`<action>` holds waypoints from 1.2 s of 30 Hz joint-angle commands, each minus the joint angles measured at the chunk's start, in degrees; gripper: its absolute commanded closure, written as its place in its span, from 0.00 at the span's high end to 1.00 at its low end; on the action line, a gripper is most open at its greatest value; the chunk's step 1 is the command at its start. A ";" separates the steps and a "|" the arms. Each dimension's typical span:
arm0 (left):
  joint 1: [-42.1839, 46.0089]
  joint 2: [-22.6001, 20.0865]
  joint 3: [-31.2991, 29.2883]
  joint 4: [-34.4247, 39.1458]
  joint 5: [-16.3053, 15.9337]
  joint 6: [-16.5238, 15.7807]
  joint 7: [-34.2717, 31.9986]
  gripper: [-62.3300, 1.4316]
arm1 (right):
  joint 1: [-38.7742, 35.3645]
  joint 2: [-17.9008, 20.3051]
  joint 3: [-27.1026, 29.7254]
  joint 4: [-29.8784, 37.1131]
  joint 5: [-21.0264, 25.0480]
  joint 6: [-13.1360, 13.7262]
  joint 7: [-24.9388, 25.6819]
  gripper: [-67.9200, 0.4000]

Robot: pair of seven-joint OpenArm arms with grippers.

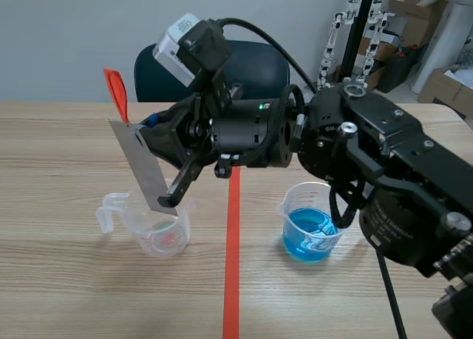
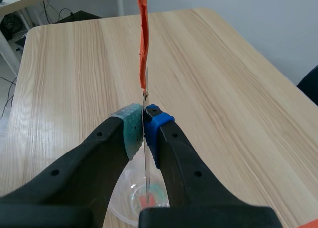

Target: Do the redox reaction experiment. put the plate into the left beaker

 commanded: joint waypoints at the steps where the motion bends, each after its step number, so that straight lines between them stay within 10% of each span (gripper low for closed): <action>1: 0.61 -0.02 -0.07 1.31 -0.17 -0.07 -1.03 1.00 | 0.83 -0.24 -0.48 -0.52 -0.59 0.46 2.36 0.02; 16: 0.63 -0.02 -0.11 1.29 -0.17 -0.07 -0.98 1.00 | 1.51 -0.50 -3.72 -10.03 -18.47 -0.87 19.80 0.02; 30: 0.63 -0.02 -0.11 1.29 -0.17 -0.04 -1.01 1.00 | 2.40 -0.46 -6.69 -10.56 -21.22 -5.42 21.62 0.03; 32: 0.63 -0.02 -0.11 1.29 -0.17 -0.04 -1.01 1.00 | 2.45 -0.42 -6.67 -10.54 -21.22 -5.38 21.35 0.24; 36: 0.63 -0.02 -0.11 1.29 -0.17 -0.04 -1.01 1.00 | 3.08 -0.37 -6.67 -10.47 -21.22 -5.11 19.67 1.00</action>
